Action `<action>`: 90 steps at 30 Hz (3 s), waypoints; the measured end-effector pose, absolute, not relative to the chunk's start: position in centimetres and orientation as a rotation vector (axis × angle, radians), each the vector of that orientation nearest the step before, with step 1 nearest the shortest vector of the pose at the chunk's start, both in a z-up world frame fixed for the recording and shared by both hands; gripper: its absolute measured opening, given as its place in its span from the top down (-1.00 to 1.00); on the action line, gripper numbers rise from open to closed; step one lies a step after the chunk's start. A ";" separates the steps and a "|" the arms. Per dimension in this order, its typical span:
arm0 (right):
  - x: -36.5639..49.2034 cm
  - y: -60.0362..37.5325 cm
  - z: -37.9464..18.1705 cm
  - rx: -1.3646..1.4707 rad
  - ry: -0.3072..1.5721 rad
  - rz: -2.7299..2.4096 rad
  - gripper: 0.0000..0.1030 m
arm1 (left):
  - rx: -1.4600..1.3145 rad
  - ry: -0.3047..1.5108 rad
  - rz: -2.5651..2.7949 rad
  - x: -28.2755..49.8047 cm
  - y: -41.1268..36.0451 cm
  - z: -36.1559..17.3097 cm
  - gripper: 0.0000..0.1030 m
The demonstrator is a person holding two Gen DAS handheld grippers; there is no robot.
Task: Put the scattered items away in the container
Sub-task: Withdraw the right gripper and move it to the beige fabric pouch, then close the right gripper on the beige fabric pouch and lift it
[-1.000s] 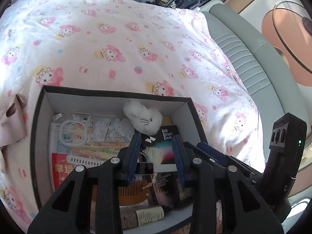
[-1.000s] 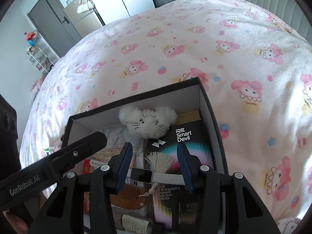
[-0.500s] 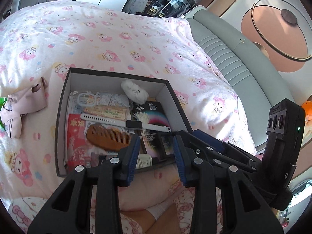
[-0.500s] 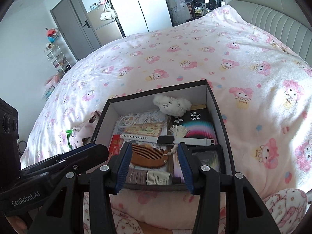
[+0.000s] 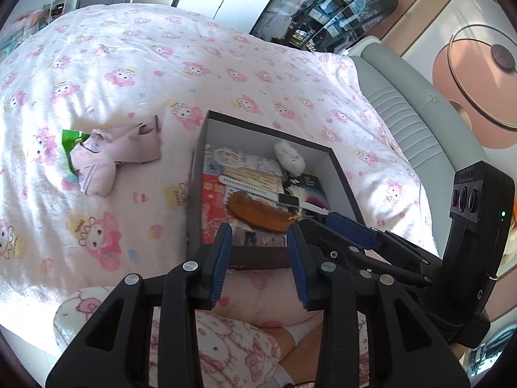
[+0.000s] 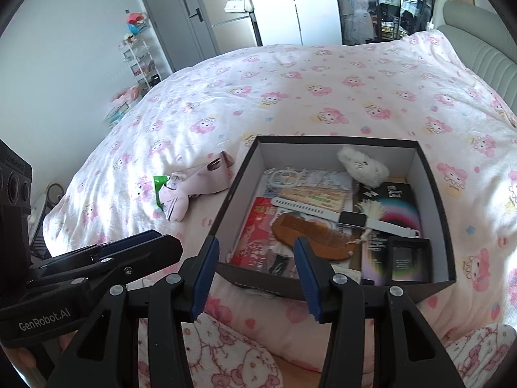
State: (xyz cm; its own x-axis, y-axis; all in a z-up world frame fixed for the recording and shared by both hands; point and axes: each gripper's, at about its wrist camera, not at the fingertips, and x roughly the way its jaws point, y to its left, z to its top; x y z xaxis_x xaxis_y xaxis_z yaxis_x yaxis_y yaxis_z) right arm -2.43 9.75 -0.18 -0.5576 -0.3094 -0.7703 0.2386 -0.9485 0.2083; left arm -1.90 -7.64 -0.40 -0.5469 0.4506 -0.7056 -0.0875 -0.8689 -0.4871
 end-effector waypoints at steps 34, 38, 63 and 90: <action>-14.9 -10.3 -12.9 1.635 -0.048 -2.001 0.14 | -1.518 -1.167 2.551 -6.5 -28.1 -12.4 0.25; -16.3 -11.6 -14.3 1.653 0.027 -2.057 0.14 | -1.547 -1.184 2.530 -7.0 -28.8 -13.8 0.16; -12.2 -9.2 -13.1 1.505 -0.165 -1.950 0.96 | -1.535 -1.217 2.413 -6.7 -28.4 -15.1 0.13; -10.8 -7.0 -13.8 1.627 -0.010 -1.911 0.76 | -1.629 -1.039 2.286 -8.9 -26.3 -17.0 0.94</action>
